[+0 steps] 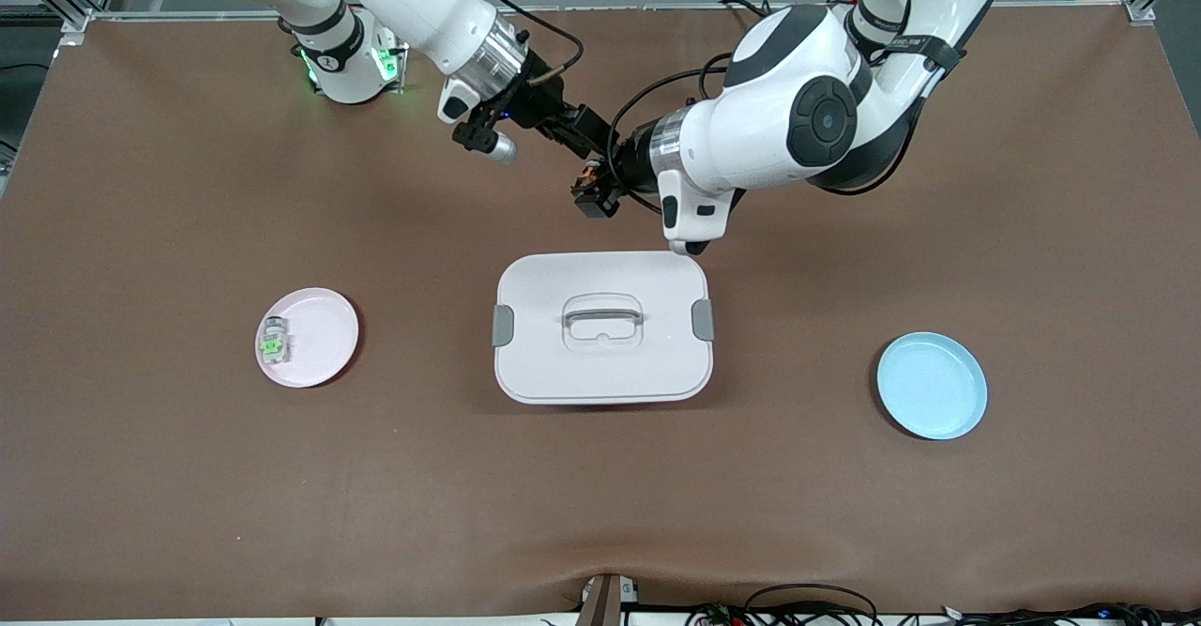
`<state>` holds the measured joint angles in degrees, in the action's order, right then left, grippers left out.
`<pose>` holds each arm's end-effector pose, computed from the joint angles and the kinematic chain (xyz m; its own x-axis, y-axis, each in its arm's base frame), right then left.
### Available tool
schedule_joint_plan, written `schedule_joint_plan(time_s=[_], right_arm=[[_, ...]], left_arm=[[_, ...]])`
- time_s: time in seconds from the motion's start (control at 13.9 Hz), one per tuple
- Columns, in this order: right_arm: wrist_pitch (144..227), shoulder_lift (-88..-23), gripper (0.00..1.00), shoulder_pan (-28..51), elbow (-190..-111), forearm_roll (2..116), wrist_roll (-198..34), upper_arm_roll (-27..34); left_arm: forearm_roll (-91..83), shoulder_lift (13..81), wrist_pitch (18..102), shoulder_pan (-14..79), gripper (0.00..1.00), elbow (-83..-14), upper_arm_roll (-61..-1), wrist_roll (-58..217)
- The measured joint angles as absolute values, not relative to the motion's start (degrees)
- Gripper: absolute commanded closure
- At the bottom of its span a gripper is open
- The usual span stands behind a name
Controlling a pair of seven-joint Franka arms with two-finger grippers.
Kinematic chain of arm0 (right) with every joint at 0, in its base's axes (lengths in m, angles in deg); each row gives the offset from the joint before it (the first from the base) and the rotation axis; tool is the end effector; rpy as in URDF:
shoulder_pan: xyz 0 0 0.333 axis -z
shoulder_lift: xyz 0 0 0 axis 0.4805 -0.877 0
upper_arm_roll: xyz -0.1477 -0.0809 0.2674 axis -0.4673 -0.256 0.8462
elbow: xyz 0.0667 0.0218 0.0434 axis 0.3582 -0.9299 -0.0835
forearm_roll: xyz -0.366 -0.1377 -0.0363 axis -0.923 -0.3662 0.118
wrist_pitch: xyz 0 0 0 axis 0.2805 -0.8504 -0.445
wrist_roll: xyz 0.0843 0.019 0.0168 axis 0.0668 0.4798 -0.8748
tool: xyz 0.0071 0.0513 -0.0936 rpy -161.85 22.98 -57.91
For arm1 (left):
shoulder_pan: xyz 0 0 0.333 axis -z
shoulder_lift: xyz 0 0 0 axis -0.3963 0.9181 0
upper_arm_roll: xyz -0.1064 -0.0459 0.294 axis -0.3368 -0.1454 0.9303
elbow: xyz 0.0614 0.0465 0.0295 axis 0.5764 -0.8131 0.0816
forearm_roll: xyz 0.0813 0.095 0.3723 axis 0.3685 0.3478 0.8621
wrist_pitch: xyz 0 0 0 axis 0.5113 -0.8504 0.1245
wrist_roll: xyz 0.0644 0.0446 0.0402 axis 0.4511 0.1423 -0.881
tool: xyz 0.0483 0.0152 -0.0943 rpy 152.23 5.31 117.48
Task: Transfer orange switch to right arm and place
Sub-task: 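Grasp the orange switch with the right gripper from the left gripper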
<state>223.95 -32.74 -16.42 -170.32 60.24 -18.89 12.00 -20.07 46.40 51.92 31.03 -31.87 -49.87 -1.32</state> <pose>0.4085 0.4258 0.4858 0.7985 -0.5472 -0.2509 -0.5665 -0.5419 -0.6209 0.5132 -0.4455 0.5035 0.4830 0.6128 -0.6255 0.8130 -0.5791 0.0605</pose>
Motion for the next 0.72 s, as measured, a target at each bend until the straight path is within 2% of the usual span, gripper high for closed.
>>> schedule_joint_plan(time_s=[0.58,0.72], right_arm=[[223.97,-33.20,0.02,-16.38,-169.75,59.63,-19.10,11.15],[223.89,-33.20,0.32,-16.38,-169.38,59.60,-19.13,11.12]], left_arm=[[-20.07,46.49,51.95,31.08,1.00,-31.84,-49.87,-1.32],[-20.07,46.49,51.98,31.08,1.00,-31.81,-49.87,-1.32]])
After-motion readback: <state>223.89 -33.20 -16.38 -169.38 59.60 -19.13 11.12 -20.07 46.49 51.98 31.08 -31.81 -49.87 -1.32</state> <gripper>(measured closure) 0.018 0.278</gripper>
